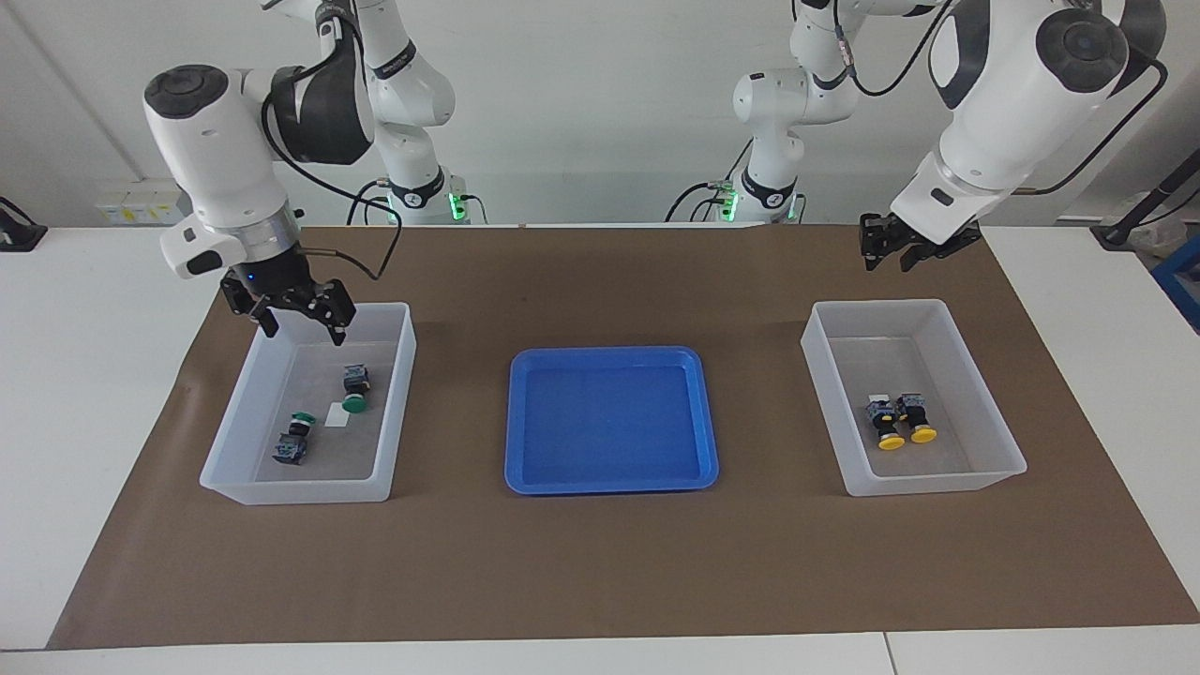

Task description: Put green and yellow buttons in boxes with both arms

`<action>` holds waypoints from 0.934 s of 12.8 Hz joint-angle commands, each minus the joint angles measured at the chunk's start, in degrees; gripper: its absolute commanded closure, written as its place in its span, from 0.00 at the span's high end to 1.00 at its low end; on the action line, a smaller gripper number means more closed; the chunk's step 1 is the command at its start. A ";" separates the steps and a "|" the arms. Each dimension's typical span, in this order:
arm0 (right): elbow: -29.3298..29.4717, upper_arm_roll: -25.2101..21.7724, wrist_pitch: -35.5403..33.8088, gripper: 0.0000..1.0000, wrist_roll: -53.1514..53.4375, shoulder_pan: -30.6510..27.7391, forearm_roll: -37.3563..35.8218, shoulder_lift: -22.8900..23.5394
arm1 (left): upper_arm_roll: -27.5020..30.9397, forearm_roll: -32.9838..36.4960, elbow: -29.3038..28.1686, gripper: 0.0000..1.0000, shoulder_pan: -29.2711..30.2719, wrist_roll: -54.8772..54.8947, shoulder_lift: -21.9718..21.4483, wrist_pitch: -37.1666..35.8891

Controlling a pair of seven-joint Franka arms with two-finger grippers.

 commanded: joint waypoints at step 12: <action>11.63 -5.73 -13.15 1.00 0.07 7.42 0.66 0.39 | 1.13 0.34 -23.18 0.64 2.35 6.44 -11.25 18.41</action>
